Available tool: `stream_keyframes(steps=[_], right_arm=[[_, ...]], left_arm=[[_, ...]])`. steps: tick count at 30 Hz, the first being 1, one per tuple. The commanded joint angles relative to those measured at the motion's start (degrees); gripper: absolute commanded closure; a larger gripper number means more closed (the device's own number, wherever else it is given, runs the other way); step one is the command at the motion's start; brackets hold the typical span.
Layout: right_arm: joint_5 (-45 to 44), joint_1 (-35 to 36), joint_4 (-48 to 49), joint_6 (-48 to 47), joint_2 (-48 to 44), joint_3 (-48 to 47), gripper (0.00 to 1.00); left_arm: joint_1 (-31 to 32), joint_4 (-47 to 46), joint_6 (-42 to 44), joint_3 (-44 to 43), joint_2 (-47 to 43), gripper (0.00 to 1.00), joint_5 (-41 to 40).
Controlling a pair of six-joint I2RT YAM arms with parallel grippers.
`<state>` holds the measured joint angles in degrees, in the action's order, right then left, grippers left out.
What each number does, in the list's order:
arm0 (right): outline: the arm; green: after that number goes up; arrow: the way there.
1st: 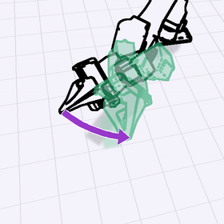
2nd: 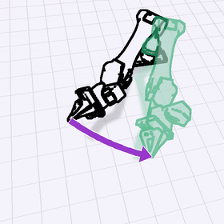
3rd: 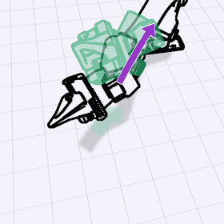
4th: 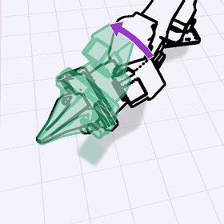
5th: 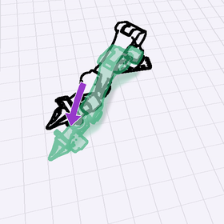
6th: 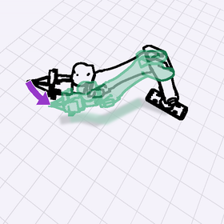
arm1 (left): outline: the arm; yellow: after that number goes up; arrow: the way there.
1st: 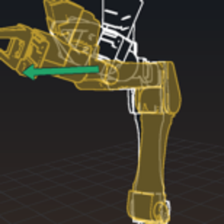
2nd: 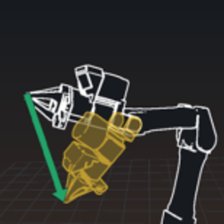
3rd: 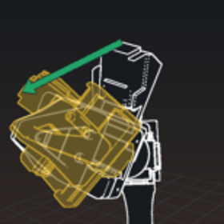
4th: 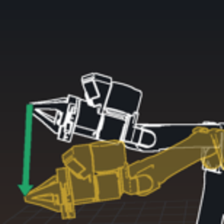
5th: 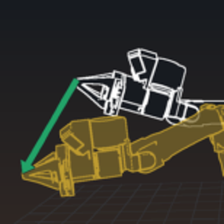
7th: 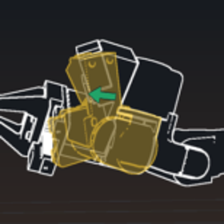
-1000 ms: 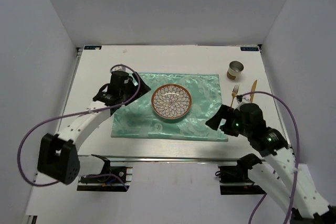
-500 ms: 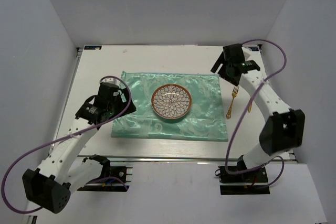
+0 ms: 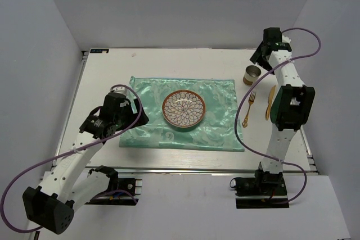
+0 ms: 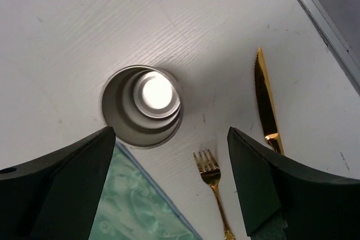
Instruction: Set the dinner table for one person
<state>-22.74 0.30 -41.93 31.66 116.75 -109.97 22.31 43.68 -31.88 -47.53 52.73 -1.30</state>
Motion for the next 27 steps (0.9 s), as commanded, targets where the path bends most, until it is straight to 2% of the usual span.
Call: stream_keyframes(steps=[1, 7, 9, 12, 14, 15, 21, 23, 25, 27], right_arm=[[4.6, -2.3, 0.5, -5.1, 3.3, -2.0, 0.14], [6.1, -4.7, 4.0, -5.4, 6.3, -0.9, 0.15], [7.5, -5.2, 5.1, -5.2, 7.0, -0.4, 0.21], [9.1, -5.7, 6.3, -5.4, 8.5, 0.6, 0.37], [9.4, -5.7, 6.5, -4.9, 8.7, 1.4, 0.56], [9.5, -5.7, 7.9, -4.9, 8.1, 2.1, 0.62], [12.3, -6.1, 9.1, -4.2, 8.1, 2.6, 0.64], [12.8, -6.3, 8.6, -4.2, 8.4, 2.2, 0.78], [12.5, -6.2, 8.3, -4.2, 8.2, 2.4, 1.0], [11.6, -6.2, 8.0, -3.5, 7.3, 2.2, 1.0]], left_arm=[[-0.1, -2.0, 1.0, 0.5, -1.7, 0.02, 1.2], [-0.1, -1.8, 0.9, 0.3, -0.4, 0.02, 2.8], [-0.1, -2.2, 0.9, 0.3, -0.3, 0.02, 2.9], [-0.1, -2.4, 1.0, 0.5, -0.2, 0.02, 3.1], [-0.1, -2.4, 1.0, 0.5, 0.1, 0.02, 3.1], [-0.1, -2.3, 1.0, 0.5, 0.2, 0.02, 3.1], [-0.1, -2.1, 0.9, 0.3, 0.5, 0.02, 3.0], [-0.1, -2.1, 0.9, 0.5, 0.3, 0.02, 2.6], [-0.1, -2.2, 0.8, 0.5, -0.1, 0.02, 2.5], [-0.1, -2.0, 0.8, 0.4, -0.1, 0.02, 2.4]])
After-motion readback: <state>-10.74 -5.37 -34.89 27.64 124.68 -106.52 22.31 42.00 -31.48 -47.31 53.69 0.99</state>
